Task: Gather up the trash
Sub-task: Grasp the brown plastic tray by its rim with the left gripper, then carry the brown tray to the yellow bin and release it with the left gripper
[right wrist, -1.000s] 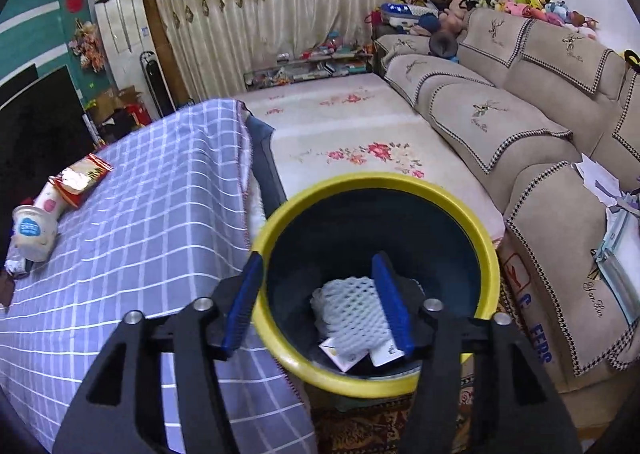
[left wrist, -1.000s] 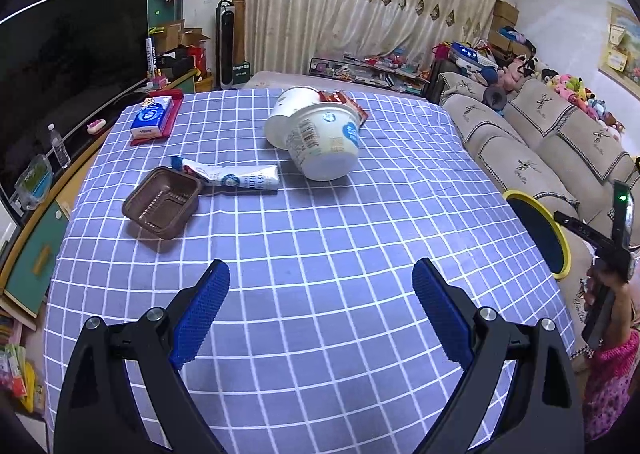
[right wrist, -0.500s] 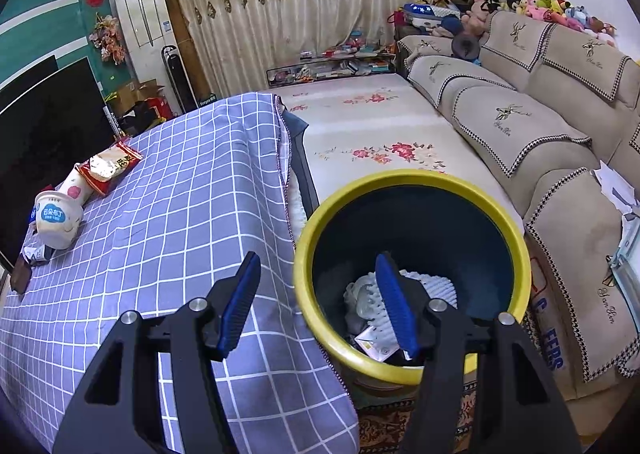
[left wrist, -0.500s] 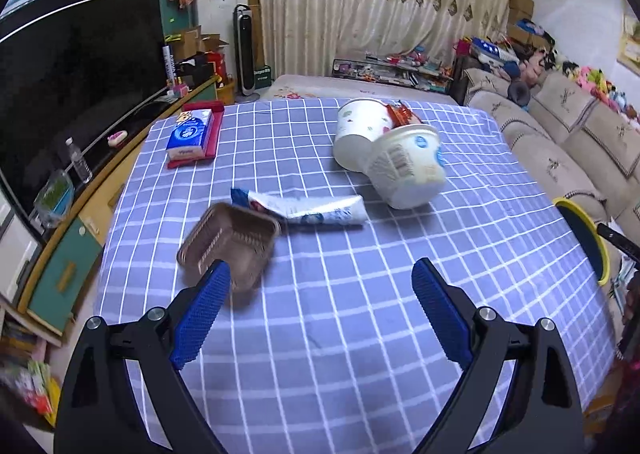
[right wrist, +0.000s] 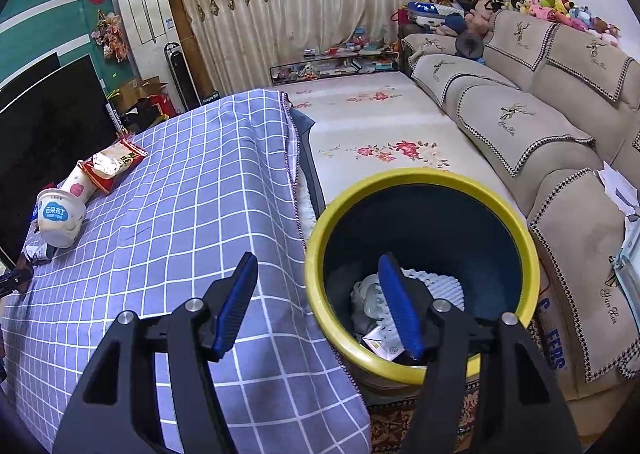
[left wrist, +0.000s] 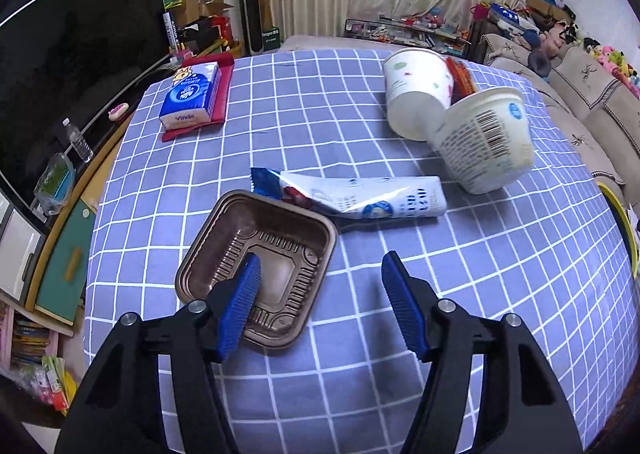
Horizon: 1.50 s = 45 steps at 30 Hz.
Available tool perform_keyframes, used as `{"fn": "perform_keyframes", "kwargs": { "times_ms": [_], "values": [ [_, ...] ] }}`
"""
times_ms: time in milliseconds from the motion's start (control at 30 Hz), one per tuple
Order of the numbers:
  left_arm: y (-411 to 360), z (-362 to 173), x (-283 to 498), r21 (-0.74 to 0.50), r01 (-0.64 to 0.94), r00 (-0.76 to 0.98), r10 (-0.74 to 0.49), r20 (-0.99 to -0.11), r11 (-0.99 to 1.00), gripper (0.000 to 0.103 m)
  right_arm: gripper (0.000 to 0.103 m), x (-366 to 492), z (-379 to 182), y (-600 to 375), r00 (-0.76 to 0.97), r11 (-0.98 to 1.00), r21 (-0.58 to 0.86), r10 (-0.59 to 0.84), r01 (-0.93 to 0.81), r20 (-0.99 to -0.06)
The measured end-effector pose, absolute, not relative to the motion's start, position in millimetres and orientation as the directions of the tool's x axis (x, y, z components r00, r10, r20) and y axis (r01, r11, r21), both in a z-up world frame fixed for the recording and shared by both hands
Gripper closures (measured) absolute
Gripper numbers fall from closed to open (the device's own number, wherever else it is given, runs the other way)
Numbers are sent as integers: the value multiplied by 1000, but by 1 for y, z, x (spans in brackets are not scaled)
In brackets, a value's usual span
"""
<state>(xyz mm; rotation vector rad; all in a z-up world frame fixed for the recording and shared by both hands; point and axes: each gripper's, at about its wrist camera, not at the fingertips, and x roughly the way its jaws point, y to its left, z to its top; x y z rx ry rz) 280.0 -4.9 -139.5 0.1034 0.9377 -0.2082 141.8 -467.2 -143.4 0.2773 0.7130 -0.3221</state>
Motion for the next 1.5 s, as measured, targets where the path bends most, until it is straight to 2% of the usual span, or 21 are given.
{"fn": "perform_keyframes", "kwargs": {
  "times_ms": [300, 400, 467, 500, 567, 800, 1000, 1200, 1267, 1500],
  "values": [
    [-4, -151, 294, 19, 217, 573, -111, -812, 976, 59, 43, 147, -145, -463, 710, 920, 139, -180, 366, -681],
    [-4, -152, 295, 23, 213, 577, -106, -810, 977, 71, 43, 147, -145, -463, 710, 920, 139, -180, 366, -681],
    [-3, -152, 294, 18, 203, 581, -105, -807, 979, 86, 43, 147, -144, -463, 711, 920, 141, -178, 365, -680],
    [-1, -151, 293, 11, 197, 585, -108, -804, 980, 86, 43, 147, -145, -462, 712, 920, 142, -177, 364, -680],
    [0, -147, 286, 8, 191, 595, -109, -797, 981, 96, 43, 146, -145, -462, 713, 921, 144, -174, 362, -679],
    [-16, -120, 245, 27, 231, 632, -129, -764, 972, 98, 43, 140, -143, -464, 724, 921, 157, -165, 356, -670],
    [-55, -99, 211, 17, 340, 624, -211, -753, 940, 98, 42, 129, -136, -468, 737, 922, 153, -177, 357, -652],
    [-127, -82, 192, -2, 492, 586, -333, -739, 871, 98, 42, 106, -124, -481, 752, 912, 142, -220, 384, -621],
    [-158, -78, 191, -10, 548, 564, -379, -733, 836, 98, 38, 94, -119, -490, 756, 905, 138, -243, 402, -608],
    [-284, -70, 190, -48, 726, 446, -523, -726, 686, 98, 37, 41, -105, -528, 739, 853, 117, -363, 509, -567]
  ]
}}
